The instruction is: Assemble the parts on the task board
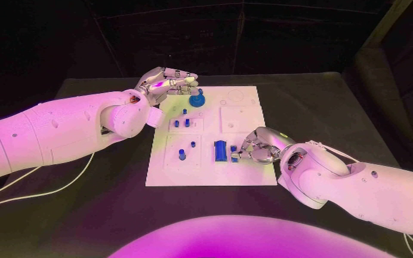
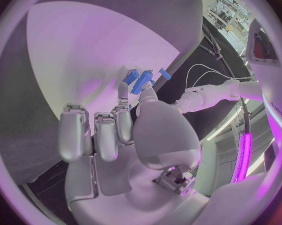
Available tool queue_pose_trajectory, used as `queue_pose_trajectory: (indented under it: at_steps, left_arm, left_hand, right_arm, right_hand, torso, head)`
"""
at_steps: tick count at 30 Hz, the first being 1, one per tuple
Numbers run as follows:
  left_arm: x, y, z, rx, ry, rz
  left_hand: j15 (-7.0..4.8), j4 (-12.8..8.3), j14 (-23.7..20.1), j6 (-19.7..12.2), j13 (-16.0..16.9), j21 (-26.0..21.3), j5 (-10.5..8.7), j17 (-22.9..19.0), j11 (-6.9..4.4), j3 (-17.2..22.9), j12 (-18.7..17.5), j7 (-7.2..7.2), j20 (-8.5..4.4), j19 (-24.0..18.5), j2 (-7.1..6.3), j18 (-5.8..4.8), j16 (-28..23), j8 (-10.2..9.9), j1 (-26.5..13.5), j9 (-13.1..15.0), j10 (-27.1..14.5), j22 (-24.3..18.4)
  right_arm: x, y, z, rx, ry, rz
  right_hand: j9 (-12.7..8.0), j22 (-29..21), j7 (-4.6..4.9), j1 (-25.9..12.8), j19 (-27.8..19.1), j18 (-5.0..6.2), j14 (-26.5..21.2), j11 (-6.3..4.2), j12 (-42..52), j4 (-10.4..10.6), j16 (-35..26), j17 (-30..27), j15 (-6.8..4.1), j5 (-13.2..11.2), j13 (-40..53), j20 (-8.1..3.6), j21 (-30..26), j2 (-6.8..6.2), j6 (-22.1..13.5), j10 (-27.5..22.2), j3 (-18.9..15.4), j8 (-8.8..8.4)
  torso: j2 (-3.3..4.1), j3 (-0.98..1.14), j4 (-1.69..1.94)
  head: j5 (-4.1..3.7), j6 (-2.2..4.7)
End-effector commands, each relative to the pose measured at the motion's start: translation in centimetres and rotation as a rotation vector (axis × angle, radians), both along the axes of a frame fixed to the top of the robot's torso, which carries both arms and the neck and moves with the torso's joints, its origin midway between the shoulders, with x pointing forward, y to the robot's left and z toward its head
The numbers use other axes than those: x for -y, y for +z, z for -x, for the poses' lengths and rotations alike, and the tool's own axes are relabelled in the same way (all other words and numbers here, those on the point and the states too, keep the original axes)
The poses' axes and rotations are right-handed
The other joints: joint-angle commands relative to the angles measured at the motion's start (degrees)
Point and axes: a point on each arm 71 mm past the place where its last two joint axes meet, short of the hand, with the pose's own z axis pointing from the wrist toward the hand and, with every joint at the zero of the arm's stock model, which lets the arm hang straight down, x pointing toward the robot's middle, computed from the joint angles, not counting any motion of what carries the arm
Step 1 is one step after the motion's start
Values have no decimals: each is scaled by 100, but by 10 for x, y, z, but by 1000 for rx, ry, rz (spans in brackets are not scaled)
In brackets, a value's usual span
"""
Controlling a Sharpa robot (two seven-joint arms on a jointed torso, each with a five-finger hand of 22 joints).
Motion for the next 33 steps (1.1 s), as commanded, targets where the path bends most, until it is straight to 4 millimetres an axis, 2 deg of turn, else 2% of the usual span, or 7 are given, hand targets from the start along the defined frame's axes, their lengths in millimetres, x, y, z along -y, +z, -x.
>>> queue_pose_trajectory:
  at_steps: [1,6,14,20,25,33]
  left_arm:
    - [1,1,0,3,-10,10]
    - [1,1,0,3,-10,10]
    - [1,1,0,2,-10,10]
    - [1,1,0,3,-10,10]
    - [1,1,0,2,-10,10]
    - [1,1,0,2,-10,10]
  left_hand:
    - [-1,21,37,-48,4,-31,10,-8,2,2,15,-8,-3,27,50,33,-33,-14,-6,-3,-45,-7]
    - [-1,21,37,-48,4,-31,10,-8,2,2,15,-8,-3,27,50,33,-33,-14,-6,-3,-45,-7]
    - [-1,21,37,-48,4,-31,10,-8,2,2,15,-8,-3,27,50,33,-33,-14,-6,-3,-45,-7]
    - [1,14,35,-56,4,-32,11,-13,4,2,16,-6,-2,25,49,32,-42,-14,1,-3,-54,-23]
    - [1,14,35,-56,4,-32,11,-13,4,2,16,-6,-2,25,49,32,-42,-14,1,-3,-54,-23]
    - [1,14,35,-56,4,-32,11,-13,4,2,16,-6,-2,25,49,32,-42,-14,1,-3,-54,-23]
  right_arm:
    - [-6,1,5,-19,105,-17]
    - [-5,-1,4,-31,111,-1]
    - [-3,-5,0,-39,78,30]
    - [0,-7,-4,-33,43,54]
    - [1,-9,-7,-26,14,62]
    - [2,-10,-9,-30,4,66]
  right_hand:
    - [3,78,8,99,86,-78,521,5,-24,-53,-21,1181,35,-35,224,17,-20,28,-39,-41,-10,-39]
    - [4,78,7,158,85,-78,521,4,-25,-92,-22,1180,36,-82,225,20,-22,51,-37,-43,-5,-39]
    - [5,86,-7,280,87,-79,523,-7,-12,-158,-18,1186,30,-79,236,18,-19,173,-24,-36,46,-35]
    - [9,97,-19,345,92,-81,523,-17,6,-196,-17,1188,22,-71,250,13,-12,242,-11,-25,78,-27]
    - [12,106,-24,350,97,-83,524,-22,30,-190,-15,1191,17,-52,266,9,-6,315,3,-11,98,-18]
    - [14,104,-21,315,97,-82,524,-22,33,-169,-16,1190,16,-51,269,7,-8,327,6,-7,79,-14]
  torso:
    - [5,1,-1]
    - [9,-2,11]
    - [8,-5,23]
    - [8,-3,8]
    - [7,1,11]
    - [7,-1,10]
  head:
    - [-1,-3]
    - [-18,1]
    - [-17,0]
    - [0,-10]
    - [-2,-15]
    - [1,-19]
